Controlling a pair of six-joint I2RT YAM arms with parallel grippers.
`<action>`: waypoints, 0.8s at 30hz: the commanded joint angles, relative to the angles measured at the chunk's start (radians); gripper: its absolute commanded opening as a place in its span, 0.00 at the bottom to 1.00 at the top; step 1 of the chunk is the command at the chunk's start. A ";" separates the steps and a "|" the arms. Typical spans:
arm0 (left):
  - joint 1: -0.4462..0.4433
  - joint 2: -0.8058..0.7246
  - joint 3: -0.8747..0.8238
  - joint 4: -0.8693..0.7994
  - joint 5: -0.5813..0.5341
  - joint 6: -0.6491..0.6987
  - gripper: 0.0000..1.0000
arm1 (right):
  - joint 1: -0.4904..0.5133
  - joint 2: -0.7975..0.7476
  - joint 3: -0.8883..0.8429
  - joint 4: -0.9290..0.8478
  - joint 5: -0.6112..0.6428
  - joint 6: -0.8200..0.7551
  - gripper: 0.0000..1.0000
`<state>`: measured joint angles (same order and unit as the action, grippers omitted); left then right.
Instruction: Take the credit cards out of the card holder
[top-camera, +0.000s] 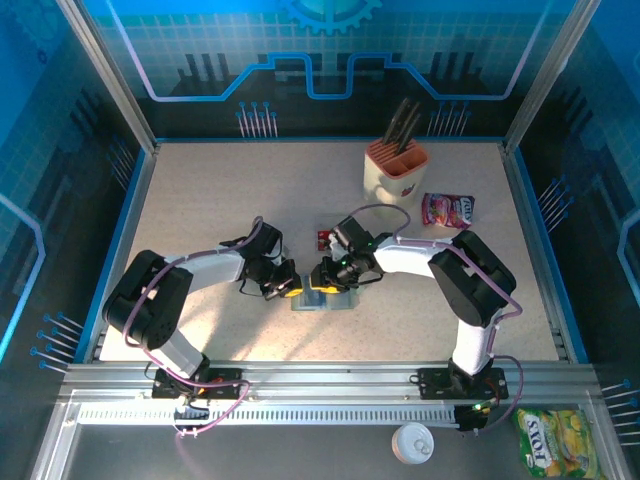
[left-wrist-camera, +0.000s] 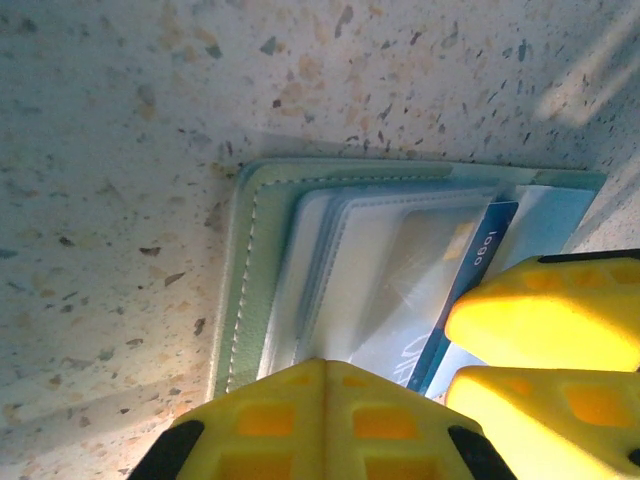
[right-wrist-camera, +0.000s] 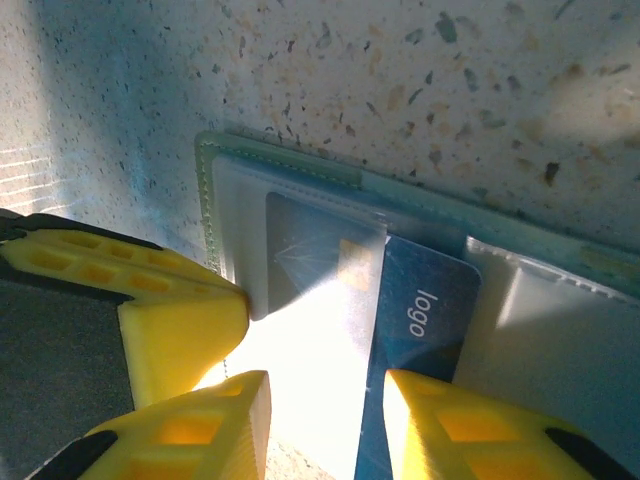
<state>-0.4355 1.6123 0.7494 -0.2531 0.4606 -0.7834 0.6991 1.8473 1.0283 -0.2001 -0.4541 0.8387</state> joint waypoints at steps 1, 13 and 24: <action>0.002 -0.003 0.011 -0.027 -0.001 0.015 0.00 | -0.012 0.023 0.029 -0.030 0.002 -0.023 0.36; -0.015 -0.036 0.056 -0.059 0.032 0.018 0.00 | -0.020 -0.031 0.025 -0.032 -0.023 -0.011 0.36; -0.032 -0.007 0.056 -0.050 0.024 0.007 0.00 | -0.049 -0.083 -0.027 -0.025 -0.005 -0.006 0.36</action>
<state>-0.4580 1.6016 0.7856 -0.2806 0.4683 -0.7834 0.6655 1.7893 1.0260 -0.2096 -0.4557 0.8295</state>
